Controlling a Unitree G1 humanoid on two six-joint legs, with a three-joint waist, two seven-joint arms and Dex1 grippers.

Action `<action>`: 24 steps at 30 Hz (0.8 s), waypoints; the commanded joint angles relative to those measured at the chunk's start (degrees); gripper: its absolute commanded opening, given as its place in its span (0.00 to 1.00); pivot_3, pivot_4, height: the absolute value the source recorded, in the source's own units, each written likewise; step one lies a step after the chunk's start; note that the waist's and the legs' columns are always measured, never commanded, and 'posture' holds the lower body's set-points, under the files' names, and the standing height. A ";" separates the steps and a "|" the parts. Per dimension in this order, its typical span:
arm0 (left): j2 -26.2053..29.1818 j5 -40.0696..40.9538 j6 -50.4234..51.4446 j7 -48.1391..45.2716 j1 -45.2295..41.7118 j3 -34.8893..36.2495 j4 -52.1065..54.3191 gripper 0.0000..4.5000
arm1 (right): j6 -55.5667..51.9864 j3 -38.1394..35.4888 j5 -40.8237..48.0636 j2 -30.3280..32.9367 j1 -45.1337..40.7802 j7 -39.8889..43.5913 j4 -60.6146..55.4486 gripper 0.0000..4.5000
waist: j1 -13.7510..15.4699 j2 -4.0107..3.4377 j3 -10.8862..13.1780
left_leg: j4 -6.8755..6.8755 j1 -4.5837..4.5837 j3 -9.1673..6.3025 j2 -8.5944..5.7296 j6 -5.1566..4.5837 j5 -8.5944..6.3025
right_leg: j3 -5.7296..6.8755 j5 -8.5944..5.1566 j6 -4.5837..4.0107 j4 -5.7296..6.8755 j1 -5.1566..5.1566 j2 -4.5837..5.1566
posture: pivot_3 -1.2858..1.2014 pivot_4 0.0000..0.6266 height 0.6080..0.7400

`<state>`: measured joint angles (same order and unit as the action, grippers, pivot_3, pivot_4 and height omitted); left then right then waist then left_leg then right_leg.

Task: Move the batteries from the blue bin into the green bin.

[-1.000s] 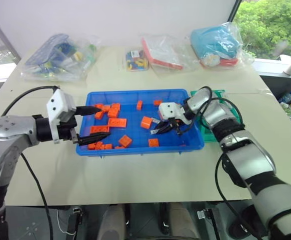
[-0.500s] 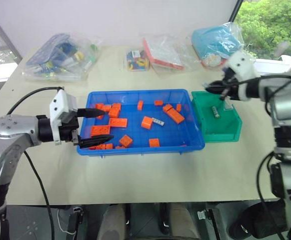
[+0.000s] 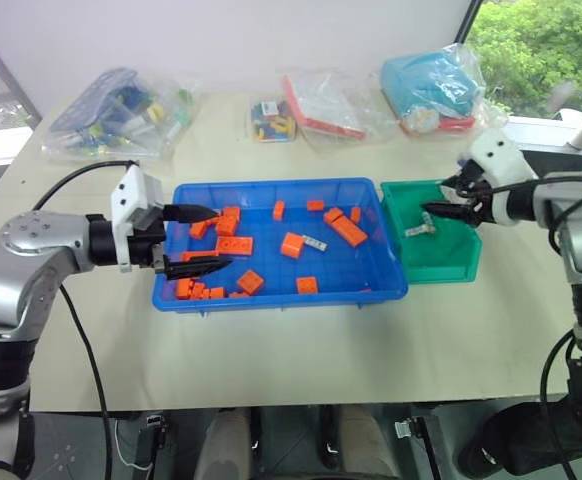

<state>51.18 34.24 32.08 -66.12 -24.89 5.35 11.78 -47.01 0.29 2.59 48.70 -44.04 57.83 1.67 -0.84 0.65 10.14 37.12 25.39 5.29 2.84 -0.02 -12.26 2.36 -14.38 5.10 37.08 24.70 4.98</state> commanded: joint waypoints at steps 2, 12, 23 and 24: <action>0.43 0.30 -0.40 0.10 -0.49 1.35 1.57 1.00 | -2.75 2.29 4.61 -4.19 -5.97 0.26 -6.01 0.64 | -0.22 0.00 0.00 | -0.01 0.00 -0.02 0.02 0.00 0.00 | 0.00 0.00 0.00 0.01 0.00 -0.03 | 0.52 0.24 0.97; 0.60 1.11 0.71 2.19 2.32 2.64 6.02 1.00 | 1.12 14.89 4.43 -15.94 -4.40 -2.71 -3.05 0.64 | 0.20 0.08 -0.04 | 0.05 0.06 -0.05 -0.02 0.00 0.00 | 0.02 0.00 0.01 0.00 -0.04 0.01 | 0.52 0.24 0.97; 1.18 1.87 2.08 3.20 3.63 4.21 6.82 1.00 | 9.90 20.56 0.36 -20.26 -4.03 -3.73 10.52 0.64 | 0.04 0.07 -0.04 | 0.04 0.04 -0.05 -0.01 -0.01 0.00 | 0.02 0.01 0.01 0.02 -0.03 -0.02 | 0.52 0.24 0.97; 1.13 1.88 2.07 3.31 3.66 4.20 6.89 1.00 | 11.84 21.58 -0.76 -20.60 -3.63 -4.11 11.86 0.64 | 0.05 0.07 -0.04 | 0.04 0.04 -0.05 0.00 -0.01 0.01 | 0.02 0.01 0.01 0.02 -0.03 -0.02 | 0.52 0.24 0.97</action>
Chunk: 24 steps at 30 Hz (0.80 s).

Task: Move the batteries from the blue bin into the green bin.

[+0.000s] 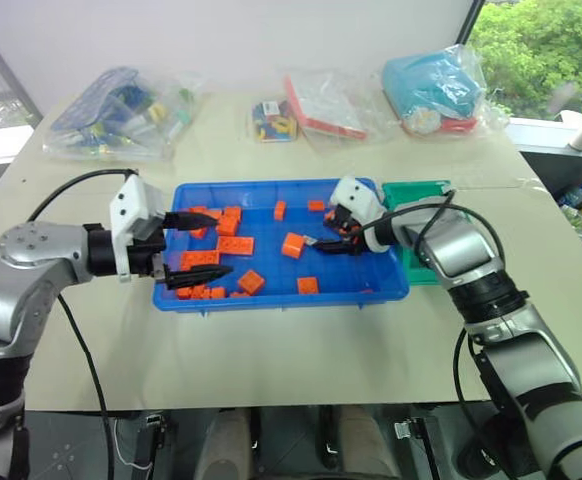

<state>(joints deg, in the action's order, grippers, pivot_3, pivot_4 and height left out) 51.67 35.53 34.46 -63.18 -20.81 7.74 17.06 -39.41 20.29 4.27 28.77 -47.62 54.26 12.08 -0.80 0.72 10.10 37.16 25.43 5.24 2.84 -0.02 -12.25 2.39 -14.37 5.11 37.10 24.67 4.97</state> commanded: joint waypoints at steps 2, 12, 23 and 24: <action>0.51 0.63 -0.34 0.57 -0.31 1.74 1.80 1.00 | 8.49 3.23 -4.67 -1.04 0.52 -1.13 3.83 0.64 | 0.03 0.00 0.00 | 0.00 0.00 0.00 0.00 0.00 0.00 | 0.00 0.00 0.00 0.00 0.00 0.00 | 0.52 0.24 0.97; -0.24 0.33 -0.97 0.03 -1.90 0.19 0.22 1.00 | 9.50 1.23 -4.98 -1.25 1.33 -0.01 5.38 0.01 | 0.17 0.08 -0.06 | 0.02 -0.09 -0.03 0.01 0.01 0.00 | 0.01 0.00 0.00 0.00 -0.11 -0.01 | 0.52 0.24 0.97; -0.95 0.64 -0.49 -1.65 -2.64 -0.72 -0.63 1.00 | -11.51 -18.05 6.01 13.55 -2.48 1.24 -9.45 0.01 | 0.50 0.05 -0.03 | 0.01 -0.03 -0.03 -0.01 0.00 0.00 | 0.03 0.00 0.00 -0.04 -0.06 0.04 | 0.52 0.24 0.97; -0.89 0.62 -0.50 -1.81 -2.72 -0.73 -0.88 1.00 | -11.54 -18.70 6.07 15.59 -1.68 1.39 -9.61 0.01 | 0.49 0.05 -0.04 | 0.01 -0.03 -0.03 -0.02 0.00 -0.01 | 0.03 -0.01 -0.01 -0.06 -0.07 0.06 | 0.52 0.24 0.97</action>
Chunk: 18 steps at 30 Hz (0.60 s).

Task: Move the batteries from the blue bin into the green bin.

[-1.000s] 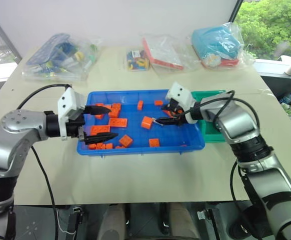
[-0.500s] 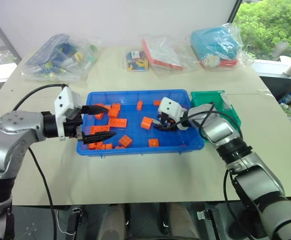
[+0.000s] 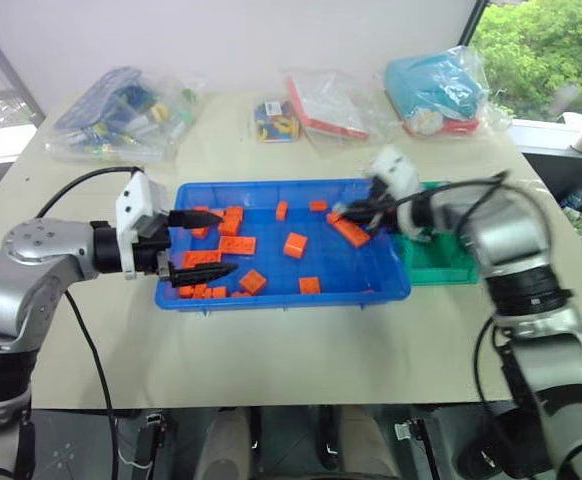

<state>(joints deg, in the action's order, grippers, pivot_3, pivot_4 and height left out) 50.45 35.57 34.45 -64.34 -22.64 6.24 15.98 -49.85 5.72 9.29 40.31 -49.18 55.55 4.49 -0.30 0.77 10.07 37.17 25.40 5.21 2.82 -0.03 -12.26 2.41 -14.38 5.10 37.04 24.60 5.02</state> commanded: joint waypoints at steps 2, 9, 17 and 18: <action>0.45 0.46 -0.64 -1.09 -1.13 0.74 -0.44 1.00 | -0.73 -5.19 1.03 7.96 2.73 0.68 -2.72 0.01 | -0.11 0.01 -0.01 | -0.03 -0.01 0.00 0.00 -0.01 0.00 | 0.00 0.00 0.00 -0.02 0.00 0.00 | 0.52 0.24 0.97; -0.19 -0.90 -1.74 -2.59 -4.01 -1.19 -3.94 1.00 | 2.26 -5.79 0.50 11.17 11.05 -1.65 -7.00 0.24 | -0.62 -0.06 0.04 | -0.06 -0.02 0.04 0.02 -0.01 0.00 | -0.02 0.00 0.00 0.03 0.07 -0.05 | 0.52 0.24 0.97; 0.02 -2.15 -3.30 -4.22 -6.34 -1.40 -7.28 1.00 | 5.69 -13.27 8.49 11.82 14.16 1.25 -12.85 0.78 | -0.13 -0.06 0.05 | -0.03 0.00 0.04 0.01 -0.01 0.00 | -0.03 0.00 0.01 0.01 0.06 -0.04 | 0.52 0.24 0.97; 0.39 -1.99 -3.22 -4.25 -6.11 -0.65 -7.65 1.00 | 5.36 -16.22 11.63 13.16 15.83 4.22 -15.18 0.78 | 0.01 -0.06 0.05 | -0.02 0.03 0.04 0.01 -0.01 0.00 | -0.03 0.00 0.01 0.00 0.06 -0.04 | 0.52 0.24 0.97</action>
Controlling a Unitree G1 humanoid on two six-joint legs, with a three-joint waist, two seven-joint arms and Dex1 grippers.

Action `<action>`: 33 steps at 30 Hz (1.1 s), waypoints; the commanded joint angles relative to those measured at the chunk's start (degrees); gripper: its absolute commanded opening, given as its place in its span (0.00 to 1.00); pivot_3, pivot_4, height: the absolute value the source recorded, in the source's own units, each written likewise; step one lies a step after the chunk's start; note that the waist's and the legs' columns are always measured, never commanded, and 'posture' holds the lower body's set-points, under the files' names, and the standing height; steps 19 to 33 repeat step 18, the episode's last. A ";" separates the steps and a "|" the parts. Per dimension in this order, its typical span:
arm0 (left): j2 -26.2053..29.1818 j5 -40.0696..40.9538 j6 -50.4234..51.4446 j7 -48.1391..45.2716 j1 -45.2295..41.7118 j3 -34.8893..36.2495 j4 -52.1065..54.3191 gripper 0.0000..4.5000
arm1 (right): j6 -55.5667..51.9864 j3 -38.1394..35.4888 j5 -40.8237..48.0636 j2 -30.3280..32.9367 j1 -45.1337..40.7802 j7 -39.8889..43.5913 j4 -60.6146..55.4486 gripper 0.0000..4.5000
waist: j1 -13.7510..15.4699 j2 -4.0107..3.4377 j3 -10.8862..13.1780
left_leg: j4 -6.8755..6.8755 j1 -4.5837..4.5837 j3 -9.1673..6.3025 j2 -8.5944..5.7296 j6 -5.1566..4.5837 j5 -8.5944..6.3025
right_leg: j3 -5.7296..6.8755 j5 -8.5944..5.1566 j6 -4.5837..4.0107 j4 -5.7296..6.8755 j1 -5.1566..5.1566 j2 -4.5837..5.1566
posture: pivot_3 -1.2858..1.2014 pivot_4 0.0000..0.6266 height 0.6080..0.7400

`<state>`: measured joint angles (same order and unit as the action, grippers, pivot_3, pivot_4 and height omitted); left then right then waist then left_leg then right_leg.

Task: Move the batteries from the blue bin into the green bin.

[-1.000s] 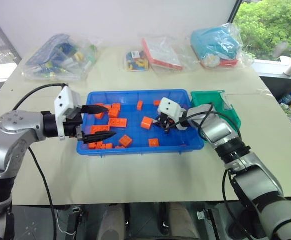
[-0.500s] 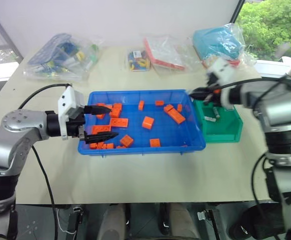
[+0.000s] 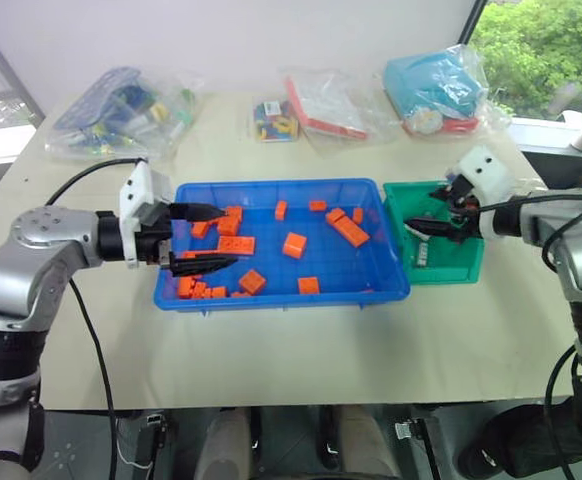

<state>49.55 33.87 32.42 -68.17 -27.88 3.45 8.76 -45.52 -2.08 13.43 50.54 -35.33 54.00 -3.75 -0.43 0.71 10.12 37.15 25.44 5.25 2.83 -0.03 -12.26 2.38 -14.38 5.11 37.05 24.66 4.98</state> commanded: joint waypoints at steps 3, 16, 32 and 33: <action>3.15 0.27 -0.96 -0.79 0.66 4.97 -1.42 1.00 | 0.44 -16.94 13.62 8.26 9.02 13.52 -11.05 0.78 | 0.46 0.01 0.00 | -0.01 0.03 -0.02 0.00 -0.01 0.00 | 0.01 0.00 0.01 -0.03 0.00 0.01 | 0.52 0.24 0.97; 10.90 3.34 1.83 -3.68 9.14 17.48 -5.91 1.00 | 15.79 -28.52 10.26 15.30 27.26 21.21 11.96 0.78 | 0.67 0.01 -0.01 | 0.02 -0.13 0.00 0.04 -0.03 -0.02 | 0.00 -0.12 -0.20 -0.09 -0.10 0.05 | 0.52 0.24 0.97; 11.39 2.07 0.67 -3.58 10.43 18.21 -6.64 1.00 | 17.61 -27.51 9.88 14.59 26.79 20.31 13.68 0.78 | 0.67 0.00 -0.01 | 0.02 -0.12 0.00 0.04 -0.03 -0.02 | 0.00 -0.12 -0.20 -0.08 -0.09 0.05 | 0.52 0.24 0.97; 11.39 2.07 0.67 -3.58 10.43 18.21 -6.64 1.00 | 17.61 -27.51 9.88 14.59 26.79 20.31 13.68 0.78 | 0.67 0.00 -0.01 | 0.02 -0.12 0.00 0.04 -0.03 -0.02 | 0.00 -0.12 -0.20 -0.08 -0.09 0.05 | 0.52 0.24 0.97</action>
